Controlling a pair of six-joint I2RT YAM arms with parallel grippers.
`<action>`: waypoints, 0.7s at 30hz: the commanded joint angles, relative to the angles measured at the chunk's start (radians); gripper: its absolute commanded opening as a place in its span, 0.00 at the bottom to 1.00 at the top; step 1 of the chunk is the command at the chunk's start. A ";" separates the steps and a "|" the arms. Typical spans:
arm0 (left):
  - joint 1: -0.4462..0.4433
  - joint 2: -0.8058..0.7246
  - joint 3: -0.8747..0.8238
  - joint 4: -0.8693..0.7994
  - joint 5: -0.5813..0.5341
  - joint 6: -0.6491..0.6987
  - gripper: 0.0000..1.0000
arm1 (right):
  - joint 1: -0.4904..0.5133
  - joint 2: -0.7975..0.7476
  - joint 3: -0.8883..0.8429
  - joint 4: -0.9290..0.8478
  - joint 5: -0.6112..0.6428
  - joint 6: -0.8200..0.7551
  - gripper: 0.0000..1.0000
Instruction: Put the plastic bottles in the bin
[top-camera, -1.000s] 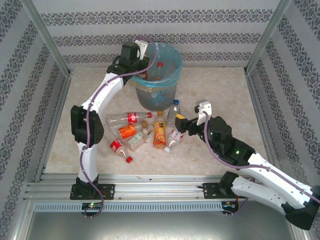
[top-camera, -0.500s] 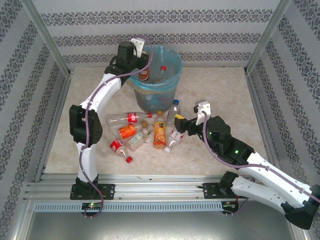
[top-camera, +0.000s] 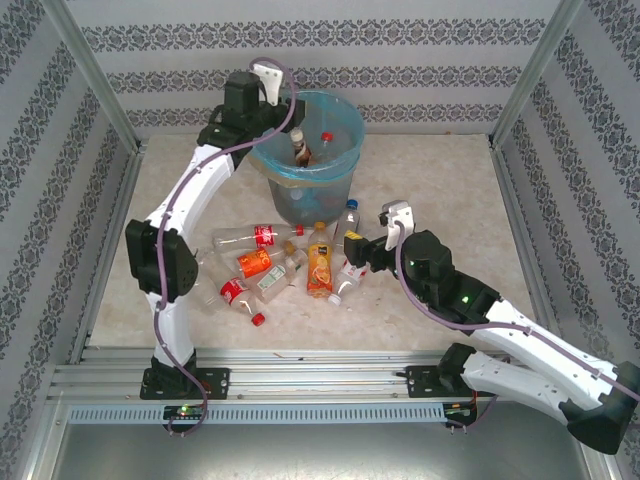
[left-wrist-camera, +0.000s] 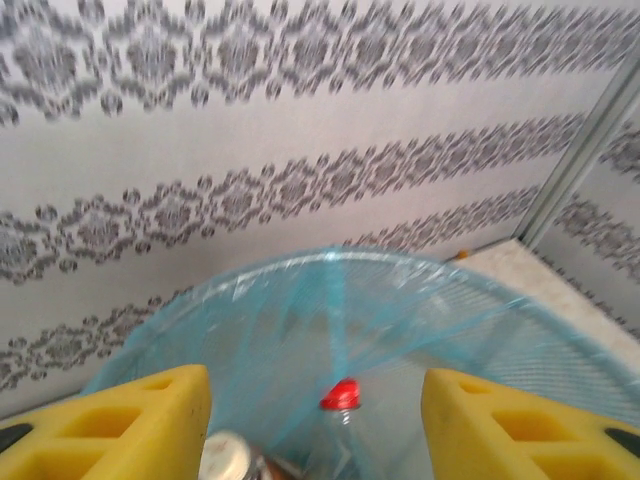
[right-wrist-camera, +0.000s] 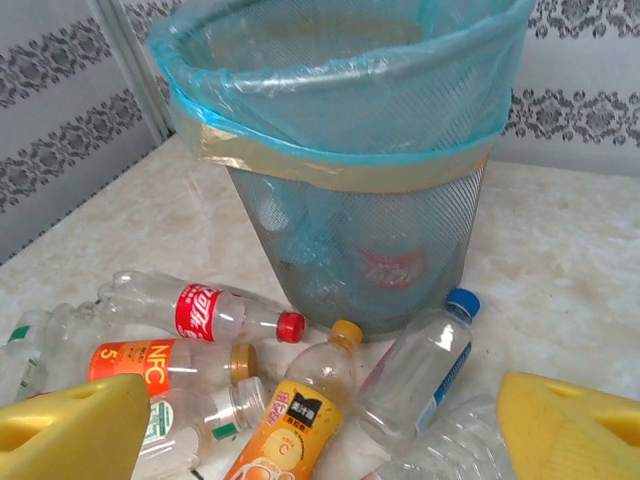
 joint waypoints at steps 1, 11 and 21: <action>-0.006 -0.108 -0.023 0.015 0.051 -0.031 0.57 | -0.026 0.051 0.072 -0.095 0.025 0.063 0.89; -0.058 -0.494 -0.571 0.206 0.055 -0.009 0.55 | -0.035 0.259 0.180 -0.261 -0.437 -0.292 0.84; -0.068 -0.833 -0.974 0.110 -0.095 0.033 0.63 | 0.029 0.589 0.282 -0.305 -0.274 0.073 0.76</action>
